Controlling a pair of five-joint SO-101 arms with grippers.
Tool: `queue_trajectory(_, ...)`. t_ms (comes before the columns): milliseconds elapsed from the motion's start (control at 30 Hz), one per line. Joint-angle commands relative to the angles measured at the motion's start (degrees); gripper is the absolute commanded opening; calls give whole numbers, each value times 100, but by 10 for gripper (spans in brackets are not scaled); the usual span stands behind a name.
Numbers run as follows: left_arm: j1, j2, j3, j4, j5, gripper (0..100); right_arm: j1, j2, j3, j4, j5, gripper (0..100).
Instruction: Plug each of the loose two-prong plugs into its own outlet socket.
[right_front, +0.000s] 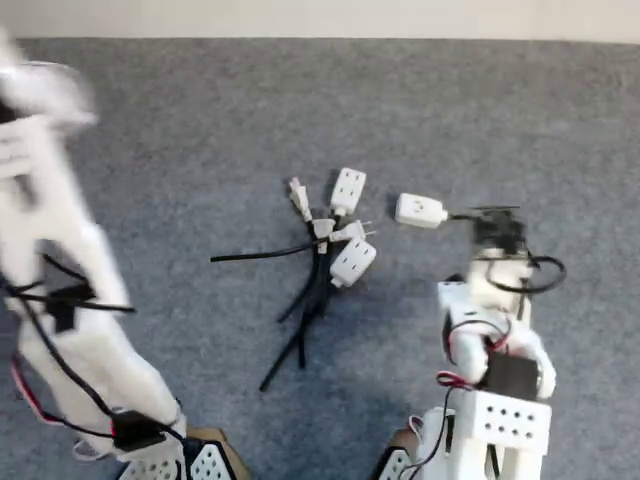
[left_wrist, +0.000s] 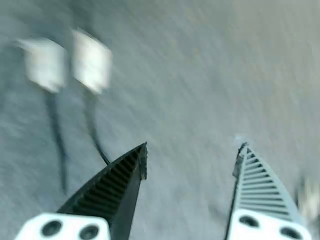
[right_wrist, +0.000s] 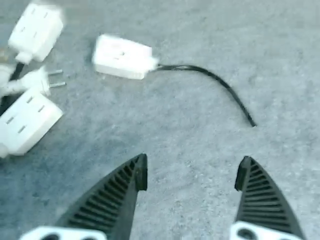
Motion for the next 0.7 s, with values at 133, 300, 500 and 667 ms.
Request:
queue_trajectory(133,3319,-1042,3477,-870,-484,232,365,-831,1411,-1068,-114,276)
queue_trajectory(300,3978,-435,3530,-1442,-1204,189,426,-1420,2431,-1490,-88,276)
queue_trajectory(500,4971,-4,3538,-1670,-1275,212,198,-1798,2615,-1473,-79,276)
queue_trajectory(667,5402,505,3547,-2303,-1160,291,207,-1798,2651,-1464,-79,276)
